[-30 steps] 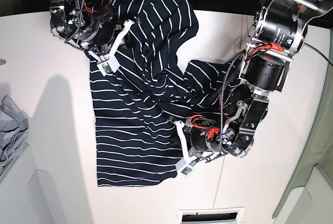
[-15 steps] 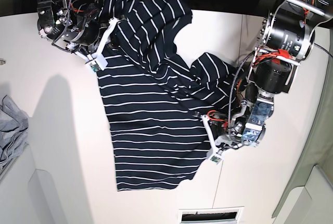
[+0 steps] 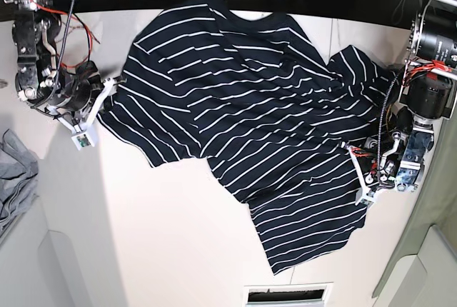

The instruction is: Layout the t-shirt on the table in an organized manner, then fold the t-shirt properly

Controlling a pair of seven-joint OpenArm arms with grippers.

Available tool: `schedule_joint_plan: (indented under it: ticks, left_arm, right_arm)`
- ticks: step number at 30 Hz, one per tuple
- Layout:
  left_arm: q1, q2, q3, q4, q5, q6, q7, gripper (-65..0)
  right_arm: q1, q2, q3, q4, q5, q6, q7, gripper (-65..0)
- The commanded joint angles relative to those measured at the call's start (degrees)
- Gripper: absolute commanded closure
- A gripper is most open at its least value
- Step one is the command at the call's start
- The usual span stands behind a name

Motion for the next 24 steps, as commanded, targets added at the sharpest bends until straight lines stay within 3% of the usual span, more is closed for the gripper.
schedule_joint_plan:
  ticks: [1, 8, 13, 16, 22, 24]
  left_arm:
    - [0.9, -0.2, 0.0, -0.1, -1.4, -0.9, 2.3, -5.4]
    - [3.3, -0.8, 0.0, 8.1, -8.5, -2.5, 4.1, -5.4]
    - [3.3, -4.9, -0.1, 19.1, -12.1, -2.6, 3.7, -5.7]
    - [3.3, -6.9, -0.1, 24.5, -12.2, -2.6, 2.8, -5.8]
    - [3.2, -7.3, -0.1, 23.9, -7.1, -2.3, -11.5, -6.1]
    - [3.1, -6.3, -0.1, 21.4, -4.8, 0.3, -15.1, -6.1]
  right_arm:
    - [2.9, 1.0, 0.4, -0.8, 1.2, -0.3, 0.8, 0.0]
    - [5.7, 0.6, 0.4, 2.7, 10.5, 0.6, -0.2, 0.0]
    - [4.9, -2.0, -0.5, 8.5, 14.1, 2.8, -5.3, 0.0]
    - [3.7, -3.9, -2.2, 8.4, 15.7, 4.5, -5.7, 0.0]
    - [-1.9, -6.0, -9.0, 8.4, 15.0, 6.1, -5.7, 0.0]
    - [-4.0, -5.9, -12.0, 8.3, 10.5, 6.4, -6.0, 0.0]
